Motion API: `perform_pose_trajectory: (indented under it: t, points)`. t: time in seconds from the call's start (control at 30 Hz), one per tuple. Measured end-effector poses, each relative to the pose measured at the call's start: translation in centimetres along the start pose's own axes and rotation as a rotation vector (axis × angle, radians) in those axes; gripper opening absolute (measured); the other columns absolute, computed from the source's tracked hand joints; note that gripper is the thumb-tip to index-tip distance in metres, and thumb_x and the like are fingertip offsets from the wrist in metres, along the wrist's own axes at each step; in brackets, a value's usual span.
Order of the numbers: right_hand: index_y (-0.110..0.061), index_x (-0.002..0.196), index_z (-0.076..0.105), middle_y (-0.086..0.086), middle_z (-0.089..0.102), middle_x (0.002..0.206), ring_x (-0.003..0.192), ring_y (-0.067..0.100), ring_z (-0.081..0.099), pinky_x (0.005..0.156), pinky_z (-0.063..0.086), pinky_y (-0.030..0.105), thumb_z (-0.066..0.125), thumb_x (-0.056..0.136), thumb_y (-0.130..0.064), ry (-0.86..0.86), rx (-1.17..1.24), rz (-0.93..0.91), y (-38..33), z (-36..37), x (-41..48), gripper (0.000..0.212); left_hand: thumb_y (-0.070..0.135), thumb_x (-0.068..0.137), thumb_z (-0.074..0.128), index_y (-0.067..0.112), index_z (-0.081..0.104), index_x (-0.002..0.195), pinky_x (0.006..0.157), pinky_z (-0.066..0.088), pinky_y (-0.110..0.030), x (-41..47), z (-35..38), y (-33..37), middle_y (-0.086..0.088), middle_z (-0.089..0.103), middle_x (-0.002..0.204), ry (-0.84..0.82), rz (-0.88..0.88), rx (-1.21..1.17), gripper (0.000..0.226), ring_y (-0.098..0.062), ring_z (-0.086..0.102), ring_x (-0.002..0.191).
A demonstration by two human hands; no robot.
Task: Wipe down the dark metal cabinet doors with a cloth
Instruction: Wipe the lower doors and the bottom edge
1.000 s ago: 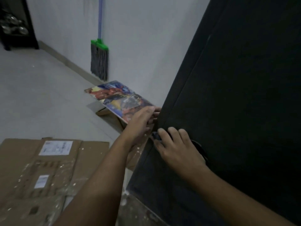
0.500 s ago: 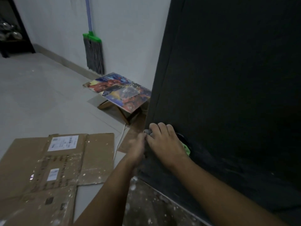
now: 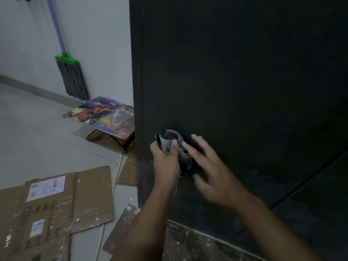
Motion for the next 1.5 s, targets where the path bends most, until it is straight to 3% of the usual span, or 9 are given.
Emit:
perform_pose_trajectory:
  t: [0.1,0.17,0.23,0.4,0.57,0.83,0.97,1.2,1.5]
  points:
    - [-0.026,0.136,0.059,0.013,0.039,0.149,0.139,0.033,0.035,0.119,0.016,0.023,0.053,0.073,-0.001,0.342,-0.307,-0.034,1.6,-4.2,-2.3,0.068,0.027,0.101,0.052,0.021,0.026,0.134,0.072,0.053,-0.013,-0.3,0.2,0.0,0.0,0.056,0.116,0.197,0.154,0.146,0.042,0.001,0.061,0.092]
    - [-0.02,0.131,0.063,0.017,0.047,0.139,0.127,0.039,0.043,0.116,0.016,0.021,0.052,0.072,0.0,0.53,-0.428,0.023,2.9,-6.7,-4.1,0.064,0.031,0.101,0.05,0.025,0.021,0.136,0.072,0.056,-0.021,-0.4,0.3,-0.5,-0.006,0.056,0.12,0.284,0.236,0.232,0.046,-0.011,0.064,0.092]
    - [-0.019,0.134,0.06,0.018,0.044,0.141,0.127,0.043,0.044,0.119,0.016,0.033,0.054,0.074,-0.003,0.655,-0.582,0.057,3.9,-8.4,-5.5,0.063,0.035,0.101,0.047,0.03,0.022,0.136,0.082,0.054,-0.038,-0.3,1.0,-1.1,-0.014,0.054,0.128,0.309,0.312,0.356,0.043,-0.026,0.061,0.104]
    - [-0.024,0.147,0.046,0.005,0.02,0.153,0.142,0.035,0.021,0.118,-0.002,0.056,0.056,0.083,-0.015,0.839,-0.657,0.193,6.9,-11.8,-8.2,0.065,0.03,0.102,0.048,0.011,0.039,0.139,0.09,0.034,-0.031,-1.7,4.3,-3.5,-0.016,0.045,0.127,0.362,0.436,0.513,0.043,-0.022,0.043,0.11]
    - [-0.027,0.149,0.042,0.007,0.016,0.157,0.146,0.032,0.015,0.121,-0.004,0.05,0.059,0.082,-0.012,0.851,-0.714,0.159,8.7,-12.1,-9.5,0.07,0.049,0.099,0.04,0.022,0.026,0.139,0.108,0.033,-0.052,-5.8,9.4,-7.7,-0.021,0.039,0.138,0.242,0.526,0.628,0.05,-0.039,0.04,0.127]
    - [-0.033,0.151,0.036,0.004,0.006,0.155,0.147,0.032,0.005,0.12,-0.013,0.046,0.062,0.081,-0.025,0.757,-0.687,0.154,9.5,-11.9,-9.4,0.075,0.03,0.097,0.051,0.024,0.027,0.142,0.077,0.051,-0.043,-12.2,14.3,-12.5,-0.007,0.034,0.117,-0.222,0.846,0.921,0.051,-0.018,0.039,0.1]
    - [-0.03,0.147,0.046,0.003,0.013,0.153,0.145,0.033,0.016,0.122,-0.006,0.045,0.064,0.082,-0.021,0.795,-0.657,0.094,9.9,-12.7,-10.8,0.069,0.017,0.088,0.053,0.019,0.04,0.129,0.085,0.048,-0.049,-11.1,14.5,-10.1,-0.013,0.042,0.117,-0.043,0.804,0.773,0.043,-0.026,0.046,0.102]
    - [-0.016,0.151,0.035,0.007,0.015,0.154,0.147,0.029,0.012,0.121,-0.006,0.052,0.055,0.086,-0.017,0.951,-0.582,0.19,13.3,-15.2,-15.6,0.068,0.013,0.084,0.055,0.018,0.045,0.129,0.097,0.03,-0.012,-10.7,15.7,-6.5,-0.011,0.047,0.112,0.13,0.866,0.546,0.046,-0.005,0.034,0.105]
    - [-0.019,0.155,0.026,-0.007,0.012,0.162,0.152,0.013,-0.005,0.119,-0.006,0.055,0.045,0.088,-0.008,0.822,-0.561,0.178,15.8,-14.2,-17.7,0.07,0.042,0.094,0.056,0.03,0.055,0.131,0.077,0.052,-0.041,-14.9,19.9,-12.1,0.003,0.045,0.109,-0.444,0.993,0.934,0.039,-0.013,0.048,0.096]
Point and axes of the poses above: each hand's wrist, its own x-axis towards the middle knuckle, its own z-axis out of the palm, y = z × x, the point moved 5 cm from there along x, towards the middle knuckle
